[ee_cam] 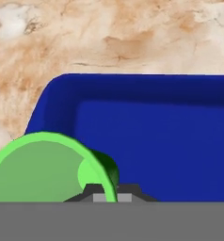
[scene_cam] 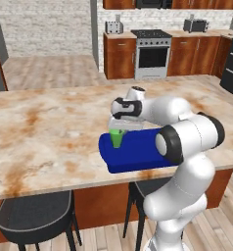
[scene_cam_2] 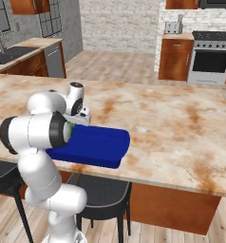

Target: There is a tray on the dining counter. Grab the cup, mug, and pitcher and place them on the tray. The pitcher may be placed next to the tray if it cannot fit the tray.

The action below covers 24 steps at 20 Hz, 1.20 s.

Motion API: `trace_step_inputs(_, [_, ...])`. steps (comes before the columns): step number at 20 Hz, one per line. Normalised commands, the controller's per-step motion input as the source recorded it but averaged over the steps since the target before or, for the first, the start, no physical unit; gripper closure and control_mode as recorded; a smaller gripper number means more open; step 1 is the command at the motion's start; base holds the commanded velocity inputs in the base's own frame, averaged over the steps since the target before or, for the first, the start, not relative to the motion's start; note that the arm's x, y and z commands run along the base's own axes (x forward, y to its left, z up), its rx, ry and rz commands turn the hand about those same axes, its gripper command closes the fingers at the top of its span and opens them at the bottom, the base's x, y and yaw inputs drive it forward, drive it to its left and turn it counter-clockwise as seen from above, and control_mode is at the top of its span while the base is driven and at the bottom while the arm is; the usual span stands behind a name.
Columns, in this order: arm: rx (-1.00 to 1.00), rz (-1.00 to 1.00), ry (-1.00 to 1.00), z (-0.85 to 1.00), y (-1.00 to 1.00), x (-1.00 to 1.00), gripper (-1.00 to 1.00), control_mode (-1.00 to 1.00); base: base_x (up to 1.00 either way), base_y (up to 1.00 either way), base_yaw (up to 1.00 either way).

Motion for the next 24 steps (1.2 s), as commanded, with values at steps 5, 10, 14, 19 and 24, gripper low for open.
trace_step_inputs(5, [0.0, 0.0, 0.01, -0.23, 0.0, 0.28, 1.0, -1.0, 0.0, 0.0, 0.0])
trace_step_inputs(10, [0.0, 0.0, 0.03, -0.21, 0.0, 0.1, 1.0, -1.0, 0.0, 0.0, 0.0])
trace_step_inputs(14, [0.0, 0.0, 0.03, -0.23, 0.0, 0.0, 1.0, -1.0, 0.0, 0.0, 0.0])
trace_step_inputs(19, [0.0, 0.0, 0.01, -0.25, 0.01, 0.0, 1.0, -1.0, 0.0, 0.0, 0.0])
trace_step_inputs(24, [0.0, 0.0, 0.0, -0.24, 0.02, 0.0, 1.0, -1.0, 0.0, 0.0, 0.0])
